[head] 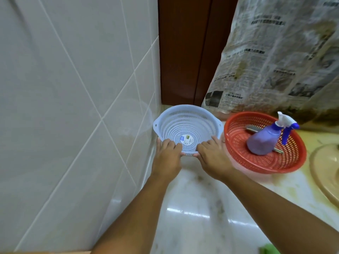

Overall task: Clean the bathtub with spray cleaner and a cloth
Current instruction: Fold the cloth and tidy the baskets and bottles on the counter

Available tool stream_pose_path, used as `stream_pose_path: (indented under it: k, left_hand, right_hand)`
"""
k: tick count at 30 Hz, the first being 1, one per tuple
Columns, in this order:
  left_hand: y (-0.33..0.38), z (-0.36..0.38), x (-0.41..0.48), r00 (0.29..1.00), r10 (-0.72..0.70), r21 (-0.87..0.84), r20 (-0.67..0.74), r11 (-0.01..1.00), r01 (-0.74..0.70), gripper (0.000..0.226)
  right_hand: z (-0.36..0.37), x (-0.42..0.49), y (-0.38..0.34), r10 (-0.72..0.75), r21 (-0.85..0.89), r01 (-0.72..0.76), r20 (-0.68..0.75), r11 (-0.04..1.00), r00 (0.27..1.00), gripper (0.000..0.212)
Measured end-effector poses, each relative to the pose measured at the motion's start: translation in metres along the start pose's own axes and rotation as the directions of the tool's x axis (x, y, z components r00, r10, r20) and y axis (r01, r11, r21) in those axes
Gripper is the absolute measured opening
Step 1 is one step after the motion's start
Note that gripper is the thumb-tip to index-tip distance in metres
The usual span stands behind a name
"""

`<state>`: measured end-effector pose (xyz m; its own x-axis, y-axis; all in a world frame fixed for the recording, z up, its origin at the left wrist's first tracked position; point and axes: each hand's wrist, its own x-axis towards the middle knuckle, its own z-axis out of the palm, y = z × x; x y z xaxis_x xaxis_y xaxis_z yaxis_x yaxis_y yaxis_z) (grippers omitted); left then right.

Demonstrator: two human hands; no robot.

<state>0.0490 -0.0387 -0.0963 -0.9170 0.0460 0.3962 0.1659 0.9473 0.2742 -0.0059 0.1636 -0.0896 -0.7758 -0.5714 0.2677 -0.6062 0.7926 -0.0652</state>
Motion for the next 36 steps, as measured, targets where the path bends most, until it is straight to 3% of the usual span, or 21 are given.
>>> stream_pose_path:
  k: [14, 19, 27, 36]
  left_hand:
    - [0.043, -0.038, -0.117, 0.999, -0.037, 0.015, -0.040, 0.999, 0.038, 0.008]
    - [0.071, -0.062, -0.182, 0.994, -0.108, 0.061, 0.033, 0.992, 0.106, 0.017]
    - [0.100, -0.096, -0.261, 0.990, -0.123, 0.092, 0.076, 0.989, 0.115, 0.015]
    - [0.091, -0.115, -0.294, 0.991, -0.071, 0.070, 0.109, 0.995, 0.064, 0.018]
  right_hand:
    - [-0.002, -0.103, -0.045, -0.107, 0.109, 0.142, -0.279, 0.984, 0.954, 0.052]
    - [-0.017, -0.160, -0.074, -0.148, 0.100, 0.177, -0.246, 0.979, 0.958, 0.045]
    - [-0.032, -0.231, -0.116, -0.183, 0.061, 0.201, -0.221, 0.978, 0.958, 0.045]
    - [-0.047, -0.257, -0.151, -0.149, 0.063, 0.162, -0.168, 0.985, 0.974, 0.045]
